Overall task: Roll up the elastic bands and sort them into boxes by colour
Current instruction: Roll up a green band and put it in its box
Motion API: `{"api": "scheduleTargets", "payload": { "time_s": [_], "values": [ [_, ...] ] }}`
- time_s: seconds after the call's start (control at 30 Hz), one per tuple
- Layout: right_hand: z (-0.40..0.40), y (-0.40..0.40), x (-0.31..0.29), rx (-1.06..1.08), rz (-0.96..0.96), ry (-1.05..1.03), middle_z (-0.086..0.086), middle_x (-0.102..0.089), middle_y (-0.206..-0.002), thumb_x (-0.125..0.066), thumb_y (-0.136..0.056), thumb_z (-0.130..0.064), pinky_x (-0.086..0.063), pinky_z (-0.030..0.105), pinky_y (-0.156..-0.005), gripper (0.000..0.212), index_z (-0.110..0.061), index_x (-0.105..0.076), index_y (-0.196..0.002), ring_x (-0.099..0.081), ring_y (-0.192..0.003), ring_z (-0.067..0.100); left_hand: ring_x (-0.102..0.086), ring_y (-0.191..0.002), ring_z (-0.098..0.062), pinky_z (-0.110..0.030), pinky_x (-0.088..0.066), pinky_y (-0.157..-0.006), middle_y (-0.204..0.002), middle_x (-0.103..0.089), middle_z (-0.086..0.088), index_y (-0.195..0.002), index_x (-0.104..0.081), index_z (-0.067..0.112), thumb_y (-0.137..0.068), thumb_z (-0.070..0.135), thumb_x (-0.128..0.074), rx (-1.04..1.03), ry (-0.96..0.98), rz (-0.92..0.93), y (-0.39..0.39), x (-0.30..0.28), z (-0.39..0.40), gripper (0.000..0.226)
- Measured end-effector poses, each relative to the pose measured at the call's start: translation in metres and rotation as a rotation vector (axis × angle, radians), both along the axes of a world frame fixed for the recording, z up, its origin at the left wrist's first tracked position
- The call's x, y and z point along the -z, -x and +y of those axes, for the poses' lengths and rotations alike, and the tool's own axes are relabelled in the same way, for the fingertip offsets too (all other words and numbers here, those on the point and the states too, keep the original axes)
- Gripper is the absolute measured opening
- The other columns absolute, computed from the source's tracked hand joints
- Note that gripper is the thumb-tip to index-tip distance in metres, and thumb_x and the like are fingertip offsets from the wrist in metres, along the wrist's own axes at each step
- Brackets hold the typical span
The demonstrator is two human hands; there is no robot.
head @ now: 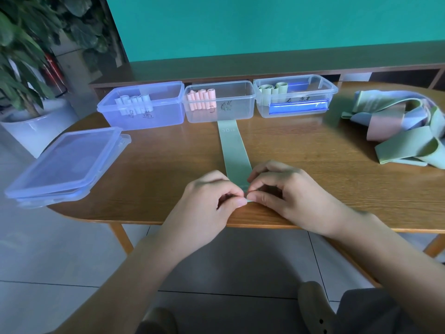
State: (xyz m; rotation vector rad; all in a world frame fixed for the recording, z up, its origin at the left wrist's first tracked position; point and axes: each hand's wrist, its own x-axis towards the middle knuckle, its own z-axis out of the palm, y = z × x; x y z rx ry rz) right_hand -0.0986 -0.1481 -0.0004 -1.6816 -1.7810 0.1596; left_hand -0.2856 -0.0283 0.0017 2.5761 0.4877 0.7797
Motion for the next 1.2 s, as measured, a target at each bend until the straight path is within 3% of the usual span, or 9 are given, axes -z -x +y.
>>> {"api": "scheduleTargets", "payload": {
  "time_s": [0.13, 0.3, 0.53, 0.7, 0.83, 1.0, 1.2],
  "values": [
    [0.0, -0.003, -0.001, -0.013, -0.016, 0.018, -0.009, -0.061, -0.115, -0.062, -0.092, -0.046, -0.047, 0.021, -0.09, 0.029, -0.024, -0.077, -0.102, -0.061, -0.104, 0.006, -0.058, -0.09, -0.003, -0.011, -0.046, -0.073, -0.094, -0.062, 0.016, -0.096, -0.079, 0.024, -0.091, 0.029, -0.07, -0.03, -0.018, 0.005, -0.002, 0.001, 0.0, 0.012],
    [0.001, -0.004, 0.0, -0.035, -0.077, -0.004, -0.007, -0.062, -0.116, -0.062, -0.099, -0.034, -0.05, 0.029, -0.094, 0.02, -0.021, -0.077, -0.102, -0.063, -0.106, 0.007, -0.058, -0.09, 0.001, -0.007, -0.044, -0.073, -0.093, -0.061, 0.016, -0.096, -0.077, 0.024, -0.091, 0.023, -0.072, -0.024, -0.004, -0.024, -0.002, 0.0, 0.0, 0.007],
    [0.002, -0.003, 0.003, -0.003, -0.148, -0.056, -0.001, -0.064, -0.122, -0.06, -0.102, -0.031, -0.051, 0.034, -0.097, 0.019, -0.022, -0.076, -0.102, -0.064, -0.111, 0.01, -0.059, -0.085, -0.002, -0.006, -0.04, -0.069, -0.089, -0.059, 0.018, -0.092, -0.073, 0.025, -0.088, 0.023, -0.074, -0.027, 0.01, 0.015, -0.002, -0.003, -0.001, 0.005],
    [0.002, -0.006, 0.003, 0.035, -0.048, -0.079, -0.008, -0.063, -0.12, -0.067, -0.095, -0.033, -0.048, 0.017, -0.083, 0.016, -0.026, -0.077, -0.106, -0.065, -0.087, 0.009, -0.057, -0.088, 0.002, -0.012, -0.044, -0.071, -0.095, -0.059, 0.019, -0.099, -0.074, 0.027, -0.093, 0.03, -0.068, -0.049, 0.003, 0.036, -0.004, -0.001, 0.005, 0.009],
    [0.004, -0.007, 0.004, 0.03, -0.012, -0.05, -0.009, -0.061, -0.119, -0.072, -0.091, -0.033, -0.046, 0.014, -0.08, 0.016, -0.025, -0.077, -0.104, -0.063, -0.08, 0.007, -0.056, -0.092, 0.003, -0.009, -0.044, -0.073, -0.097, -0.058, 0.021, -0.103, -0.075, 0.028, -0.093, 0.034, -0.064, -0.066, -0.006, 0.054, -0.005, -0.001, 0.006, 0.016],
    [0.007, -0.01, 0.005, 0.042, -0.013, -0.037, -0.008, -0.061, -0.119, -0.07, -0.09, -0.037, -0.047, 0.016, -0.079, 0.02, -0.025, -0.077, -0.105, -0.06, -0.081, 0.002, -0.056, -0.089, 0.004, -0.001, -0.038, -0.072, -0.096, -0.06, 0.018, -0.102, -0.077, 0.025, -0.088, 0.032, -0.074, -0.087, 0.016, 0.038, -0.005, -0.002, 0.005, 0.016],
    [0.01, -0.012, 0.001, 0.03, -0.017, 0.006, -0.011, -0.06, -0.115, -0.065, -0.09, -0.044, -0.041, 0.009, -0.078, 0.027, -0.026, -0.077, -0.105, -0.058, -0.085, -0.002, -0.057, -0.093, -0.001, -0.005, -0.043, -0.071, -0.095, -0.063, 0.016, -0.108, -0.074, 0.029, -0.085, 0.032, -0.077, -0.112, 0.045, 0.019, -0.004, -0.005, 0.004, 0.024]
  ]
}}
